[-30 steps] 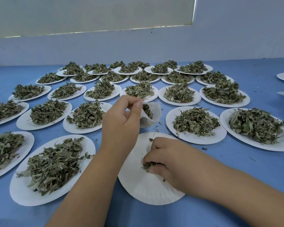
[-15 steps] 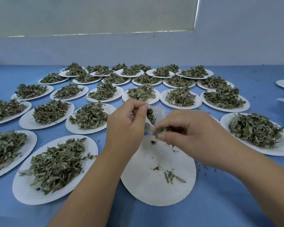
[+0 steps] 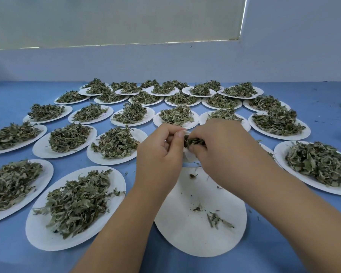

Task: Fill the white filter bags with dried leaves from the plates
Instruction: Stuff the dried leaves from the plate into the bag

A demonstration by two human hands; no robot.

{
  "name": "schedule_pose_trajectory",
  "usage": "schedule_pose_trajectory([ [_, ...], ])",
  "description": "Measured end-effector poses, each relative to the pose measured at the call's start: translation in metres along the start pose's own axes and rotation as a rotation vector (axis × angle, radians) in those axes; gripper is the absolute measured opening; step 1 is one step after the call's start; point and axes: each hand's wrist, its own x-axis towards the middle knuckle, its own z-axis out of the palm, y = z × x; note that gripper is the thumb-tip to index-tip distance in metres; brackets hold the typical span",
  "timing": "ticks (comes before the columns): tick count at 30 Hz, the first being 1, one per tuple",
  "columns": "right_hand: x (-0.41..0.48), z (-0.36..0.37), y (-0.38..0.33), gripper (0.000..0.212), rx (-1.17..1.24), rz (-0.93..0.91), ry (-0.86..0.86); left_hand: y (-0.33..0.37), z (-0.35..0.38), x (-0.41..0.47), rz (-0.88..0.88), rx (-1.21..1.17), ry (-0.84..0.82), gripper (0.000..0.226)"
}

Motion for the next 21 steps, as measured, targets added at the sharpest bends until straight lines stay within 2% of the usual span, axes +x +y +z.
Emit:
schedule_pose_trajectory([
  [8, -0.003, -0.015, 0.000, 0.021, 0.057, 0.024, -0.013, -0.001, 0.001, 0.000, 0.017, 0.021, -0.006, 0.013],
  [12, -0.005, -0.002, 0.013, 0.018, 0.104, -0.035, 0.135, 0.001, 0.002, 0.000, 0.026, 0.027, -0.008, 0.013],
  [18, -0.009, 0.008, 0.030, 0.009, 0.402, -0.025, 0.205, 0.002, 0.002, 0.000, 0.026, 0.055, -0.013, 0.013],
  [21, -0.010, 0.007, 0.032, 0.012, 0.455, -0.016, 0.220, 0.003, 0.002, -0.001, 0.020, 0.041, -0.019, 0.014],
])
